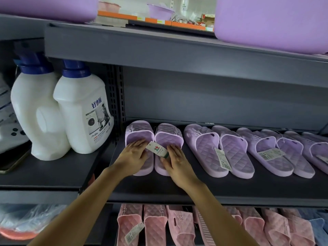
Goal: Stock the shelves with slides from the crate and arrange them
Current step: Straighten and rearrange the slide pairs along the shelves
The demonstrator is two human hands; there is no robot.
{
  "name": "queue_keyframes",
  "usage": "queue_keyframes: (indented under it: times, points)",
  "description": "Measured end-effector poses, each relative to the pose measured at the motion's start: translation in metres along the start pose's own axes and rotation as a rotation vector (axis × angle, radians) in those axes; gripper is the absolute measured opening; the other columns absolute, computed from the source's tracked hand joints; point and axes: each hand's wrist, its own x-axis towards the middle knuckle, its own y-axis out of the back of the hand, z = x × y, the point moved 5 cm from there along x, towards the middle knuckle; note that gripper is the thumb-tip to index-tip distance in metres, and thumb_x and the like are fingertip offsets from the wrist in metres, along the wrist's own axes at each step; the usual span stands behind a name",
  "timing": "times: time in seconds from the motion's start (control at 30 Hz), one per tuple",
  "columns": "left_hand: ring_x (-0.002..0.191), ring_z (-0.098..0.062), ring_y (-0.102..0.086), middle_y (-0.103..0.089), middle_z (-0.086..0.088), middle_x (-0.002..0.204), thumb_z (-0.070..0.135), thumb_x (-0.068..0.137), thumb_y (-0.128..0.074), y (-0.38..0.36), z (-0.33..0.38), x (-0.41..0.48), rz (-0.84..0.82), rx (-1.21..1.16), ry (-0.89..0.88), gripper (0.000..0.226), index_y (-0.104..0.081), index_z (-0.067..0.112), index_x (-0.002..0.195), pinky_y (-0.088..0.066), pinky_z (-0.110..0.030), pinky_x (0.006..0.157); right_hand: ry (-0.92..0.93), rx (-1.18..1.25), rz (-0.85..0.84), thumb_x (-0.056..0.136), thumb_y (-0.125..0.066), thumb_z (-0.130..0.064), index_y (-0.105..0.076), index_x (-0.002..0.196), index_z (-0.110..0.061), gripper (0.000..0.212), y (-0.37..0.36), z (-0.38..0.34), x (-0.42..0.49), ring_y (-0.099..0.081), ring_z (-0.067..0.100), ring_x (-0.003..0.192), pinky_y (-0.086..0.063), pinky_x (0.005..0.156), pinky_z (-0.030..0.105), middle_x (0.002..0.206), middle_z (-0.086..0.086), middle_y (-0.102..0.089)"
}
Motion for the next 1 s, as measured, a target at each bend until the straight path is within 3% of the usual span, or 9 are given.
queue_keyframes:
  times: [0.13, 0.3, 0.43, 0.5, 0.6, 0.67, 0.73, 0.87, 1.0]
  points:
    - [0.130, -0.023, -0.041, -0.049, -0.011, 0.137, 0.057, 0.072, -0.014, 0.002, -0.002, 0.008, 0.019, -0.026, -0.014, 0.087, -0.047, 0.004, 0.133, -0.027, -0.032, 0.110, -0.015, -0.025, -0.021, 0.096, -0.032, -0.046, -0.018, 0.147, -0.006, 0.065, 0.000, 0.001, 0.012, -0.008, 0.018, 0.144, -0.007, 0.114, 0.024, 0.155, 0.008, -0.016]
    - [0.127, -0.020, -0.044, -0.051, -0.008, 0.135, 0.055, 0.073, -0.016, 0.003, -0.002, 0.013, 0.043, -0.043, -0.015, 0.083, -0.050, 0.008, 0.131, -0.027, -0.028, 0.107, -0.029, -0.023, -0.010, 0.075, -0.004, -0.075, -0.019, 0.146, -0.006, 0.100, -0.002, -0.002, 0.016, -0.008, 0.019, 0.144, -0.007, 0.114, 0.023, 0.155, 0.009, -0.017]
    - [0.123, -0.024, -0.049, -0.055, -0.011, 0.131, 0.050, 0.074, -0.018, 0.005, 0.000, 0.012, 0.063, -0.046, -0.011, 0.078, -0.053, 0.007, 0.128, -0.031, -0.031, 0.104, -0.030, -0.050, 0.024, 0.095, -0.029, -0.046, -0.021, 0.146, -0.004, 0.066, -0.003, -0.001, 0.018, -0.012, 0.021, 0.144, -0.010, 0.114, 0.026, 0.154, 0.010, -0.020]
    - [0.120, -0.026, -0.051, -0.057, -0.012, 0.127, 0.048, 0.075, -0.019, 0.006, 0.001, 0.011, 0.072, -0.047, -0.012, 0.075, -0.056, 0.005, 0.126, -0.034, -0.032, 0.102, -0.036, -0.034, 0.021, 0.098, -0.035, -0.038, -0.023, 0.145, -0.005, 0.060, -0.002, -0.002, 0.017, -0.013, 0.021, 0.144, -0.011, 0.114, 0.027, 0.154, 0.010, -0.021]
    - [0.118, -0.028, -0.052, -0.059, -0.013, 0.125, 0.048, 0.075, -0.020, 0.007, 0.000, 0.008, 0.082, -0.056, 0.000, 0.075, -0.056, 0.005, 0.125, -0.034, -0.034, 0.102, -0.042, -0.016, 0.062, 0.094, -0.036, -0.044, -0.033, 0.141, -0.003, 0.063, 0.003, -0.008, 0.013, -0.024, 0.024, 0.140, -0.022, 0.113, 0.033, 0.149, 0.013, -0.032]
    - [0.117, -0.029, -0.052, -0.059, -0.013, 0.124, 0.044, 0.079, -0.027, 0.010, 0.002, 0.004, 0.099, -0.086, 0.020, 0.067, -0.055, 0.005, 0.125, -0.035, -0.034, 0.101, -0.072, -0.003, 0.141, 0.082, -0.022, -0.057, -0.042, 0.136, -0.003, 0.079, 0.007, -0.011, 0.009, -0.036, 0.026, 0.134, -0.037, 0.105, 0.040, 0.142, 0.013, -0.043]
    - [0.117, -0.029, -0.052, -0.057, -0.012, 0.125, 0.032, 0.083, -0.038, 0.018, 0.007, -0.004, 0.120, -0.121, 0.050, 0.055, -0.052, 0.007, 0.129, -0.037, -0.034, 0.098, -0.090, -0.019, 0.200, 0.077, -0.017, -0.059, -0.044, 0.135, -0.007, 0.083, 0.010, -0.013, 0.002, -0.042, 0.026, 0.129, -0.040, 0.098, 0.039, 0.138, 0.010, -0.048]
    - [0.117, -0.029, -0.050, -0.052, -0.008, 0.132, 0.013, 0.090, -0.053, 0.025, 0.014, -0.023, 0.163, -0.032, 0.038, 0.046, -0.046, 0.011, 0.135, -0.036, -0.035, 0.095, -0.019, -0.045, 0.195, 0.090, -0.051, -0.037, -0.047, 0.133, -0.011, 0.050, 0.015, -0.020, -0.021, -0.045, 0.025, 0.123, -0.041, 0.093, 0.037, 0.134, 0.006, -0.050]
    - [0.113, -0.035, -0.053, -0.055, -0.011, 0.128, 0.023, 0.084, -0.049, 0.023, 0.016, -0.047, 0.157, 0.051, 0.017, 0.048, -0.051, 0.006, 0.129, -0.040, -0.042, 0.094, 0.057, -0.072, 0.226, 0.084, -0.044, -0.039, -0.058, 0.120, -0.007, 0.051, 0.017, -0.024, -0.051, -0.060, 0.033, 0.106, -0.053, 0.078, 0.042, 0.118, 0.013, -0.061]
